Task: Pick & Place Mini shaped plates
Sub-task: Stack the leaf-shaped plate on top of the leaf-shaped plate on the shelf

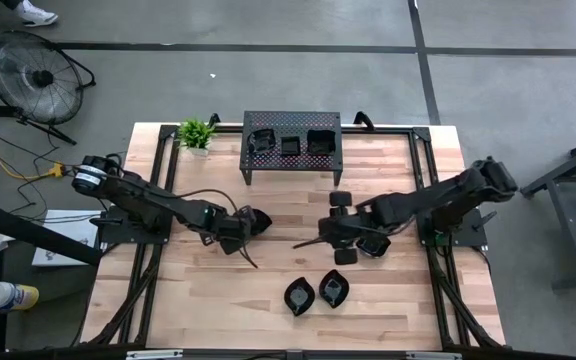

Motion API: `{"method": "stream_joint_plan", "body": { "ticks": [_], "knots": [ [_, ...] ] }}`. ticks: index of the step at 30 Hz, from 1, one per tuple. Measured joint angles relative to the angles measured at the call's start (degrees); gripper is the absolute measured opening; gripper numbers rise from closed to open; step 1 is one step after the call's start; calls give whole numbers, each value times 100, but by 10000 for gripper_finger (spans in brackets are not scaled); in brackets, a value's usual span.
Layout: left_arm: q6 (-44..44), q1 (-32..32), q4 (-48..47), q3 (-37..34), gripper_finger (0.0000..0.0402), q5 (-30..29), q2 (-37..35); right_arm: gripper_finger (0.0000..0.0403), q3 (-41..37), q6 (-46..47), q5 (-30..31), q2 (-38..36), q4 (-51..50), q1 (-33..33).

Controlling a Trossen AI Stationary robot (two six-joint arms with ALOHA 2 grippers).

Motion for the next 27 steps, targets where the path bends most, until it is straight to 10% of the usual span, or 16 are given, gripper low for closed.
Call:
{"method": "stream_joint_plan", "body": {
  "ticks": [12, 27],
  "knots": [
    [186, 16, 337, -21, 220, -244, -9, 169, -2357, 472, 142, -1752, 2490, 274],
    [-26, 11, 317, -21, 129, -309, -11, 169, -2973, 617, 249, -1849, 2976, 438]
  ]
}}
